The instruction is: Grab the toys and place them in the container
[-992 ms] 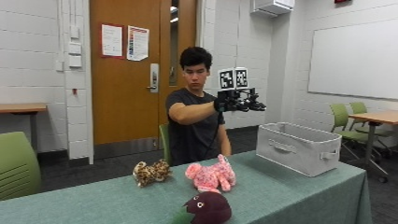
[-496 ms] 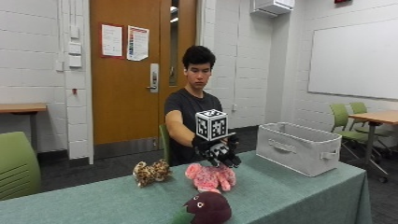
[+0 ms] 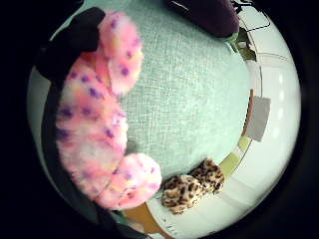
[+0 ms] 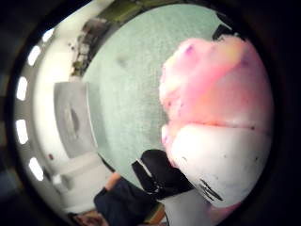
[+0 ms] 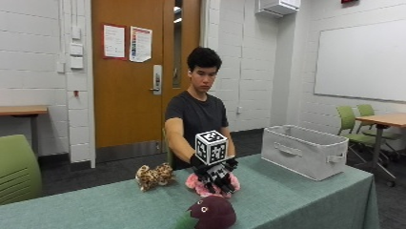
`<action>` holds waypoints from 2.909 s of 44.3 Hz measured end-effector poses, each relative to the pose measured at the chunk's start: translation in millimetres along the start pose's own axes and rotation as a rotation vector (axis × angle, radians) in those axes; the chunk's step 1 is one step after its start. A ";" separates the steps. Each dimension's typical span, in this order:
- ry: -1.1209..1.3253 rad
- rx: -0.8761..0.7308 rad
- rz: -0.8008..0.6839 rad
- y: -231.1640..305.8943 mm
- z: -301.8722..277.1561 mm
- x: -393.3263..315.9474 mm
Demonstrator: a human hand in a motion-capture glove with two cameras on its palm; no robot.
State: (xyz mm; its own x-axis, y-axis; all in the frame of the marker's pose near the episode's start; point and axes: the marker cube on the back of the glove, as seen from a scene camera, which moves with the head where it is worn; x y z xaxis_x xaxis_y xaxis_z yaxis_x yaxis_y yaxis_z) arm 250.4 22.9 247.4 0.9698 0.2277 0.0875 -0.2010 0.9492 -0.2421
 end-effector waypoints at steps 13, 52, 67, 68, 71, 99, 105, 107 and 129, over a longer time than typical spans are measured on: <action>-0.018 -0.033 -0.023 0.3 -2.7 -3.7; 0.039 0.096 -0.140 -2.2 -159.1 -133.0; 0.051 0.269 -0.507 28.4 -267.8 -326.7; 0.048 0.275 -0.508 28.8 -270.3 -340.7; 0.034 0.281 -0.577 31.7 -274.6 -386.0; 0.066 0.000 -0.626 48.4 -198.2 -556.5; 0.167 0.071 -0.647 45.6 -205.3 -512.3; 0.196 0.087 -0.629 45.1 -207.6 -496.2; 0.219 0.179 -0.462 75.2 -232.3 -300.5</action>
State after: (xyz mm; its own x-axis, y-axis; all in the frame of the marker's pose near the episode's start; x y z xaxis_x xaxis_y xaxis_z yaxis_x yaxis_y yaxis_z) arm -24.0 -24.6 -21.6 0.9651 -0.2543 -0.0620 0.2510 0.9664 -0.0559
